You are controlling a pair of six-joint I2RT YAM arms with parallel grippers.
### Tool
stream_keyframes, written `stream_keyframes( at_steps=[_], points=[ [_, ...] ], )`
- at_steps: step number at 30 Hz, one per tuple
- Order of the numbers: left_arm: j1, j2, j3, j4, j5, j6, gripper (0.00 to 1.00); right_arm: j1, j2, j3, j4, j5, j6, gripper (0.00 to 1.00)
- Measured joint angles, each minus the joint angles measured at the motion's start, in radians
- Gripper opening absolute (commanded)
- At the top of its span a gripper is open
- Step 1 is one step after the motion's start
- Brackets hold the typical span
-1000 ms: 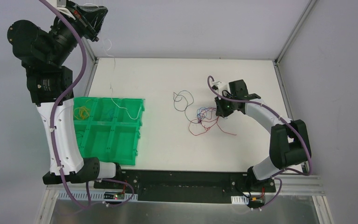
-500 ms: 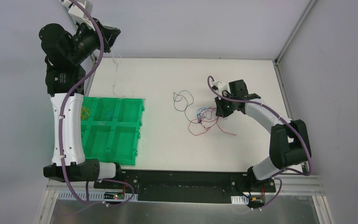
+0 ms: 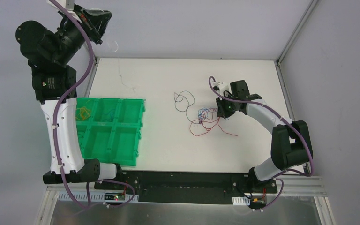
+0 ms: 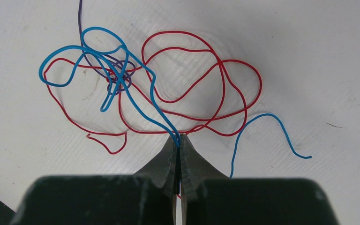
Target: Untangle the cables
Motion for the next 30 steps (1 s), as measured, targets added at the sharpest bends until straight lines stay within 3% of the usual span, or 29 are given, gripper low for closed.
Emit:
stream_keyframes(
  at_steps=[8, 14, 21, 30],
  points=[
    [0.000, -0.005, 0.048, 0.028, -0.006, 0.008, 0.00, 0.000, 0.000, 0.000, 0.000, 0.000, 0.006, 0.00],
    [0.000, -0.030, -0.053, -0.003, -0.011, 0.036, 0.00, 0.000, 0.000, 0.000, 0.000, 0.000, 0.008, 0.00],
    [0.000, -0.149, -0.272, -0.071, -0.035, 0.077, 0.00, 0.000, -0.007, -0.002, 0.000, 0.000, 0.011, 0.00],
    [0.000, -0.161, -0.301, -0.122, -0.158, 0.176, 0.00, 0.000, -0.007, -0.002, 0.000, 0.000, 0.022, 0.00]
  ],
)
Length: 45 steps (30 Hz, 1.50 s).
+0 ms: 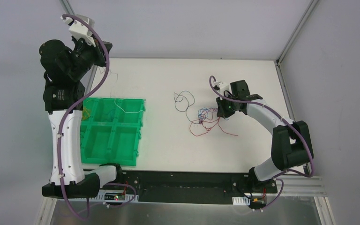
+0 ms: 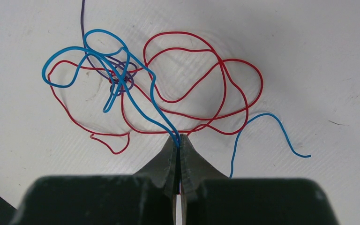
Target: Untangle the cables
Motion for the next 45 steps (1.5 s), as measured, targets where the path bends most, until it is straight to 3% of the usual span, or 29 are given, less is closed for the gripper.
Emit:
stream_keyframes(
  at_steps=[9, 15, 30, 38, 45],
  points=[
    [-0.051, 0.008, -0.052, -0.046, -0.219, 0.122, 0.00, 0.000, 0.000, 0.000, 0.000, 0.000, 0.002, 0.00],
    [-0.046, 0.015, 0.007, -0.059, -0.361, 0.220, 0.00, 0.000, 0.000, 0.000, -0.001, 0.000, 0.004, 0.00],
    [-0.042, 0.079, 0.309, -0.058, -0.451, 0.371, 0.00, 0.003, 0.003, 0.008, -0.008, 0.000, 0.009, 0.00],
    [-0.042, 0.117, 0.385, -0.055, -0.466, 0.385, 0.00, 0.006, 0.004, 0.008, -0.009, 0.000, 0.009, 0.00],
    [-0.042, 0.101, 0.344, -0.059, -0.425, 0.373, 0.00, 0.006, 0.004, 0.008, -0.009, 0.000, 0.011, 0.00]
  ],
)
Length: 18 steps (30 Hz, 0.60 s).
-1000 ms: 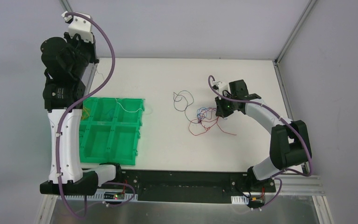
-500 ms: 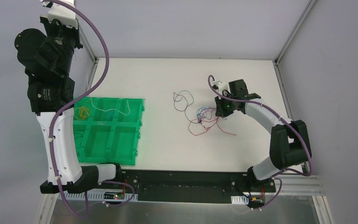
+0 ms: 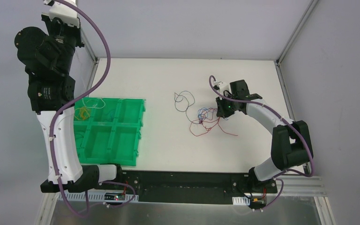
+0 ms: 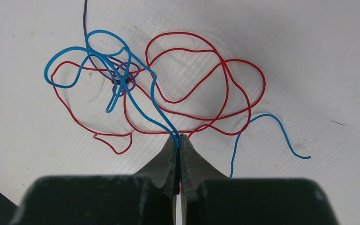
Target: Untangle the cables
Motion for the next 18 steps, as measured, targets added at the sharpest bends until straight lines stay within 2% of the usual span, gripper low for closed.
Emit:
stream_keyframes(
  at_steps=[9, 18],
  points=[
    [0.000, 0.035, 0.082, 0.010, 0.035, -0.032, 0.00, 0.000, 0.000, 0.000, 0.000, 0.000, 0.001, 0.00],
    [0.000, 0.055, 0.084, 0.023, 0.122, -0.117, 0.00, 0.000, 0.000, 0.000, 0.001, 0.000, 0.001, 0.00]
  ],
)
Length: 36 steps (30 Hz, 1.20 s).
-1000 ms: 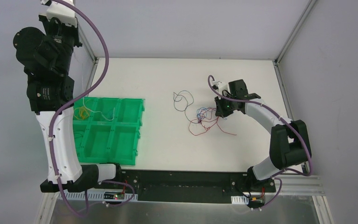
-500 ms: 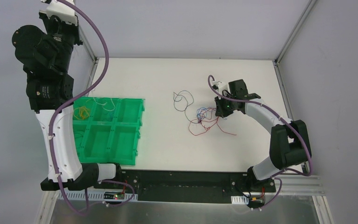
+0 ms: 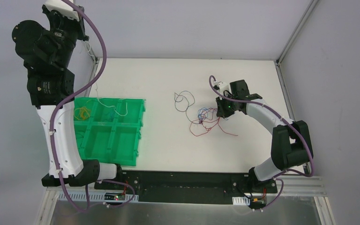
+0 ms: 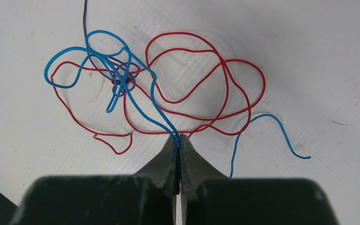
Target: Untangle the cables
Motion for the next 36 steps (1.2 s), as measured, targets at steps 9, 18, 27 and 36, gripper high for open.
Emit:
stream_keyframes(
  at_steps=[9, 18, 27, 36],
  points=[
    [0.000, -0.042, -0.153, 0.009, 0.071, -0.099, 0.00, 0.000, 0.000, 0.000, 0.001, 0.000, 0.002, 0.00],
    [0.000, -0.106, -0.426, 0.005, 0.159, -0.265, 0.00, 0.000, 0.000, -0.002, 0.001, 0.000, 0.008, 0.00],
    [0.000, -0.140, -0.701, 0.077, 0.254, -0.497, 0.00, 0.000, 0.000, -0.002, 0.001, 0.000, 0.009, 0.00],
    [-0.036, -0.031, -0.764, 0.233, 0.330, -0.705, 0.00, 0.000, 0.000, -0.016, 0.002, -0.003, 0.010, 0.00]
  ],
)
